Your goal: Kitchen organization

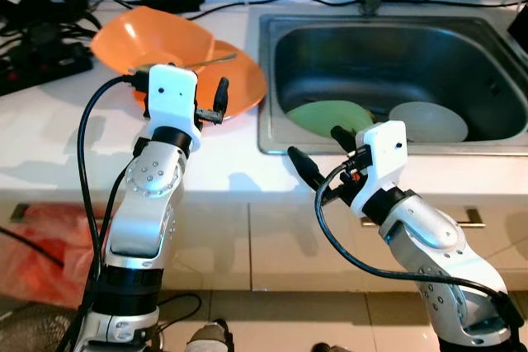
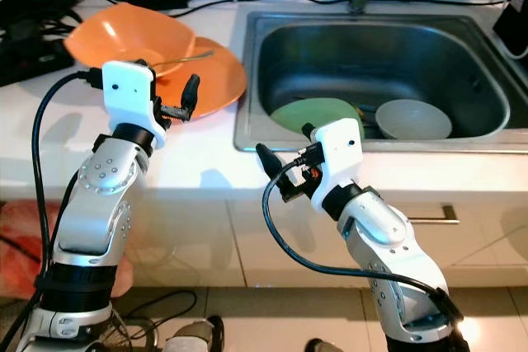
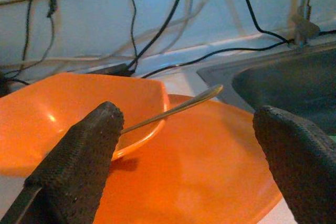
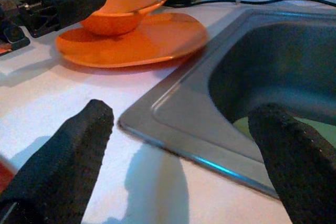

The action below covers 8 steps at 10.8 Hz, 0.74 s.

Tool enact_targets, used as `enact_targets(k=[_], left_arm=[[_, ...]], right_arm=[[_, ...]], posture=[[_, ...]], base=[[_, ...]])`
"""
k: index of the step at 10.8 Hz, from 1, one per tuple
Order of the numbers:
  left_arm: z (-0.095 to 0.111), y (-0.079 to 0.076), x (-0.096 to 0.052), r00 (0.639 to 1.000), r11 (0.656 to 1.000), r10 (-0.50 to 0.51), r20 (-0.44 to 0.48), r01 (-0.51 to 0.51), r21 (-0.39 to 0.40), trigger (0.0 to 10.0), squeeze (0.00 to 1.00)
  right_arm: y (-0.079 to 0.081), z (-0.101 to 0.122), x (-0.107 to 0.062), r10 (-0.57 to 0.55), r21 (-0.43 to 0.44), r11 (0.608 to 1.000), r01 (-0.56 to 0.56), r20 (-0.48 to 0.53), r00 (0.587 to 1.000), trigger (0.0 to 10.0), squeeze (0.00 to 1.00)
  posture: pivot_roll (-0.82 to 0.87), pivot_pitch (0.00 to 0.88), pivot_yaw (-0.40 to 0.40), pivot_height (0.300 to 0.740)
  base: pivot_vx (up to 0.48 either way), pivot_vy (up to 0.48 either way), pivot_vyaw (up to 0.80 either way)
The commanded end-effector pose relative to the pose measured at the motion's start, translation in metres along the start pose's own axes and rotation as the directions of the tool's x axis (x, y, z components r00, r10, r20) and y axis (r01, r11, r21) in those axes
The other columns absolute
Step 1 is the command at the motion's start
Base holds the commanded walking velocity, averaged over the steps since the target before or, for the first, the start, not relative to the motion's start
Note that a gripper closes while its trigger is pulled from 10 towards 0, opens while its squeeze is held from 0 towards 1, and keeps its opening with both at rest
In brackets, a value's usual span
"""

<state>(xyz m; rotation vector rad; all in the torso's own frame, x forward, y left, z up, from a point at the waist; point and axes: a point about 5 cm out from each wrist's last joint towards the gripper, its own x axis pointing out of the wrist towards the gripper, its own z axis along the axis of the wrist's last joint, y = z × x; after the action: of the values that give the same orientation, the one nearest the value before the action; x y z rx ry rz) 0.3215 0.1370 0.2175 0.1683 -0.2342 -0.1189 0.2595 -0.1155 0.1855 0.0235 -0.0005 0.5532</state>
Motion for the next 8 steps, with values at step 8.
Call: enact_targets(k=[8], left_arm=[[0.0085, -0.0002, 0.0012, 1.0, 1.0, -0.005, 0.027, 0.005, -0.01, 10.0, 0.0]], right_arm=[[0.0013, 0.0087, 0.0017, -0.015, -0.008, 1.0, 0.016, 0.051, 0.999, 10.0, 0.0]], posture=[[0.13, 0.156, 0.019, 0.74]], base=[[0.258, 0.0, 0.0]])
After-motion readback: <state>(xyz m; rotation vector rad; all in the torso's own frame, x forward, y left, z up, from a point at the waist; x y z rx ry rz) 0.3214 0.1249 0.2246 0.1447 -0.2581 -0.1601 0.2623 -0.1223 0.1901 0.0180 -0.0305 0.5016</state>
